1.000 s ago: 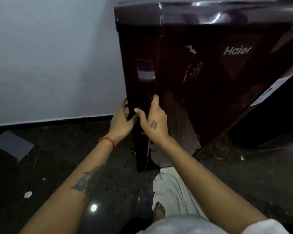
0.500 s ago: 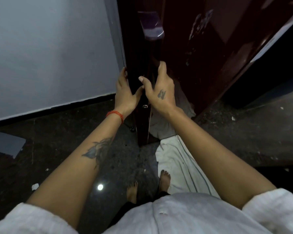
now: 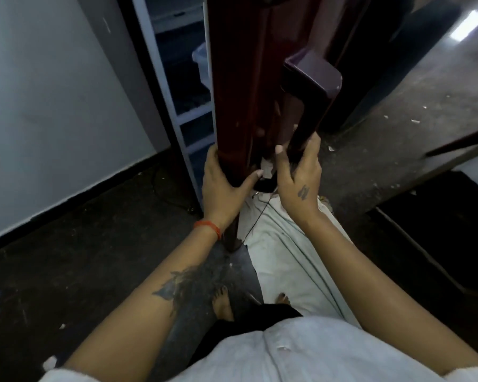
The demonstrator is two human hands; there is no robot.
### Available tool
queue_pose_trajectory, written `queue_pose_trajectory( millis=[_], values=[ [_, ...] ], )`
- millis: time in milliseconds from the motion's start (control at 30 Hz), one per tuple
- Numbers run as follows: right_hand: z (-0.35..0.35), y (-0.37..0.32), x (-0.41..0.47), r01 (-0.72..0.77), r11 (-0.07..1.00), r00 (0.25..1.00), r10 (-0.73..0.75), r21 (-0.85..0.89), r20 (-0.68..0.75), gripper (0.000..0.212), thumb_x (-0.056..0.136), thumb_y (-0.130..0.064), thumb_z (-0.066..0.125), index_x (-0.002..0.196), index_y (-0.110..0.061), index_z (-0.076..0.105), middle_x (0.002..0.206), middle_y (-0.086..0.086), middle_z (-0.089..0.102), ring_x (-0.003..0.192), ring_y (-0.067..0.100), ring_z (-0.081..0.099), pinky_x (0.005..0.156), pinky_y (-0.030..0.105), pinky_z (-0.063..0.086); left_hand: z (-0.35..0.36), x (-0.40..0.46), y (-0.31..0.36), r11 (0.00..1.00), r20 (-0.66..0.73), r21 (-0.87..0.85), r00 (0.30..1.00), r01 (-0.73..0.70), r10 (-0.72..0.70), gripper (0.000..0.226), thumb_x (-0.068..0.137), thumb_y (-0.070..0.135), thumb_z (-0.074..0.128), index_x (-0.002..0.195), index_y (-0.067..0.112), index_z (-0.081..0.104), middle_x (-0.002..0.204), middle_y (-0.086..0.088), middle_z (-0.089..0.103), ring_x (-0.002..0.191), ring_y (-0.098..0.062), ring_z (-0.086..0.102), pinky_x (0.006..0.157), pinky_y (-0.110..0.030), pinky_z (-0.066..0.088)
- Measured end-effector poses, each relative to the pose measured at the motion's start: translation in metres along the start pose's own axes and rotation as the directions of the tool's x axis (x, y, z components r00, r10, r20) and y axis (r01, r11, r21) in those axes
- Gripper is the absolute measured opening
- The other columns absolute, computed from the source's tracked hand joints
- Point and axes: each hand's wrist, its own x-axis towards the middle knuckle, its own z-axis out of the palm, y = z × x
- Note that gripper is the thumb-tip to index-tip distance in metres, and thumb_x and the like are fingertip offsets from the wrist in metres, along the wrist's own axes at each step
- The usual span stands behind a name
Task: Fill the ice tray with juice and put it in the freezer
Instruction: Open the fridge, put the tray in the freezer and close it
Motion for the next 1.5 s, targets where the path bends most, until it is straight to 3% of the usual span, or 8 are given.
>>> queue_pose_trajectory(
  millis=[300,467,600,733,833,1000,1233,1500],
  values=[
    [-0.103,0.044,-0.046,-0.173,0.982,0.963,0.152,-0.079,-0.22,0.049,0.094,-0.027,0.052,0.139,-0.019,0.034,0.123,-0.009,0.046,0.114,0.002,0.048,0.094,0.037,0.049,0.069,-0.075,0.024,0.982,0.192,0.07,0.968,-0.175,0.159,0.077,0.076,0.049,0.071,0.137,0.018,0.035,0.122,0.011,0.038,0.112,-0.008,0.047,0.094,-0.027,0.044],
    [-0.158,0.062,-0.093,-0.234,0.971,0.959,0.222,-0.051,-0.174,0.057,0.09,-0.037,0.055,0.141,-0.024,0.031,0.124,-0.021,0.039,0.114,0.009,0.051,0.087,0.013,0.044,0.127,-0.111,0.049,0.983,0.227,0.012,0.958,-0.184,0.176,0.065,0.084,0.035,0.068,0.136,0.014,0.037,0.134,-0.001,0.044,0.114,-0.003,0.045,0.095,-0.02,0.041],
    [-0.2,0.071,-0.091,-0.204,0.977,0.974,0.196,-0.056,-0.113,0.068,0.086,-0.044,0.058,0.144,-0.027,0.026,0.14,-0.002,0.041,0.115,0.002,0.049,0.088,0.007,0.041,0.166,-0.126,0.071,0.981,0.422,-0.042,0.887,-0.189,0.189,0.065,0.086,0.034,0.064,0.141,0.02,0.033,0.14,-0.002,0.043,0.121,-0.014,0.049,0.097,-0.032,0.047],
    [-0.238,0.089,-0.069,-0.29,0.956,0.95,0.282,-0.042,-0.137,0.084,0.082,-0.047,0.063,0.147,-0.028,0.013,0.152,0.005,0.026,0.133,0.011,0.034,0.1,0.02,0.034,0.194,-0.124,0.084,0.984,0.597,-0.004,0.79,-0.177,0.144,0.055,0.088,0.029,0.063,0.138,0.026,0.041,0.136,0.005,0.049,0.11,-0.013,0.058,0.085,-0.017,0.046],
    [-0.264,0.105,-0.047,-0.333,0.943,0.93,0.325,-0.023,-0.173,0.09,0.082,-0.047,0.064,0.148,-0.026,0.007,0.155,0.005,0.019,0.136,0.012,0.027,0.105,0.027,0.033,0.203,-0.112,0.091,0.954,0.511,0.132,0.843,-0.267,0.166,0.045,0.088,0.024,0.063,0.131,0.017,0.052,0.13,-0.003,0.055,0.108,-0.019,0.059,0.079,-0.012,0.041],
    [-0.3,0.135,-0.002,-0.428,0.899,0.888,0.397,-0.098,-0.231,0.094,0.082,-0.046,0.064,0.149,-0.021,0.002,0.156,0.009,0.02,0.139,0.026,0.031,0.111,0.044,0.033,0.228,-0.072,0.127,0.891,0.331,0.187,0.881,-0.413,0.339,0.058,0.086,0.017,0.064,0.138,0.007,0.041,0.142,-0.018,0.038,0.13,-0.032,0.038,0.106,-0.045,0.037],
    [-0.339,0.18,0.056,-0.484,0.873,0.827,0.434,-0.059,-0.357,0.086,0.084,-0.052,0.058,0.149,-0.026,0.007,0.154,0.004,0.026,0.139,0.019,0.03,0.103,0.021,0.024,0.308,-0.01,0.171,0.775,0.29,0.217,0.797,-0.594,0.53,0.064,0.086,0.03,0.064,0.138,0.001,0.039,0.154,-0.028,0.007,0.144,-0.041,0.01,0.109,-0.063,0.023],
    [-0.36,0.222,0.132,-0.543,0.839,0.735,0.494,0.035,-0.465,0.077,0.088,-0.053,0.051,0.149,-0.025,0.014,0.152,0.003,0.031,0.138,0.019,0.031,0.11,0.027,0.026,0.366,0.037,0.174,0.669,0.181,0.137,0.682,-0.731,0.708,0.063,0.084,0.033,0.067,0.131,0.019,0.026,0.145,-0.026,0.027,0.139,-0.051,0.007,0.112,-0.064,0.001]
  ],
)
